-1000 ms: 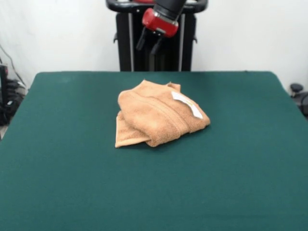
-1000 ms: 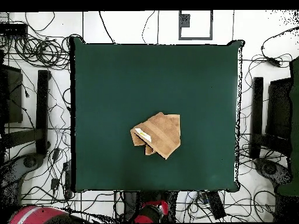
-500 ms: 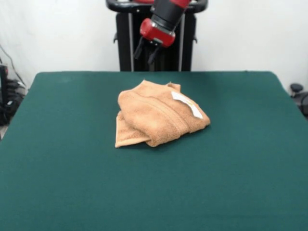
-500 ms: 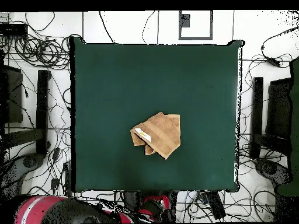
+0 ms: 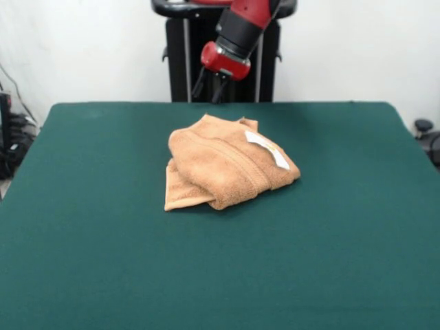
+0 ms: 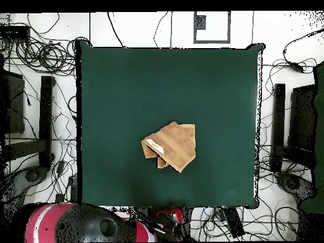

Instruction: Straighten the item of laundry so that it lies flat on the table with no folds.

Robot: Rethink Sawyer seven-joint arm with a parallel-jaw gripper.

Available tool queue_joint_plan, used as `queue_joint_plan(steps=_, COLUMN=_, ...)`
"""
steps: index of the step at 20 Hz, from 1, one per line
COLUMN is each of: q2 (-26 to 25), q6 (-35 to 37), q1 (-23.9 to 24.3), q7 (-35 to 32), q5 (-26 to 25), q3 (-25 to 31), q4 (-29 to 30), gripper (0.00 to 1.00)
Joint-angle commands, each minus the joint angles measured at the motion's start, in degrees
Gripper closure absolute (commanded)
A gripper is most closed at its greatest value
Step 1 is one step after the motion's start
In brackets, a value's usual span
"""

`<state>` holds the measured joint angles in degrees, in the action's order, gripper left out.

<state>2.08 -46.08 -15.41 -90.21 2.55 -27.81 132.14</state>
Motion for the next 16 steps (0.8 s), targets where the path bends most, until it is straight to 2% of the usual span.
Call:
queue_joint_plan(steps=1, q2=-2.9, q6=-0.9, q1=2.6, q7=-16.1, q5=4.5, q3=10.8, q4=-10.5, gripper=0.0)
queue_joint_plan(steps=4, q2=-2.4, q6=0.7, q1=3.5, q7=-15.1, q5=4.2, q3=10.8, q4=-10.6, gripper=0.0)
queue_joint_plan(steps=10, q2=-2.2, q6=-0.4, q1=4.2, q7=-16.9, q5=5.6, q3=12.1, q4=-9.7, gripper=0.0)
queue_joint_plan(steps=12, q2=-0.9, q6=1.2, q1=3.3, q7=-16.6, q5=7.3, q3=12.4, q4=-8.9, gripper=0.0)
queue_joint_plan(steps=16, q2=1.8, q6=3.9, q1=-1.7, q7=-16.1, q5=15.3, q3=12.2, q4=-6.3, gripper=0.0)
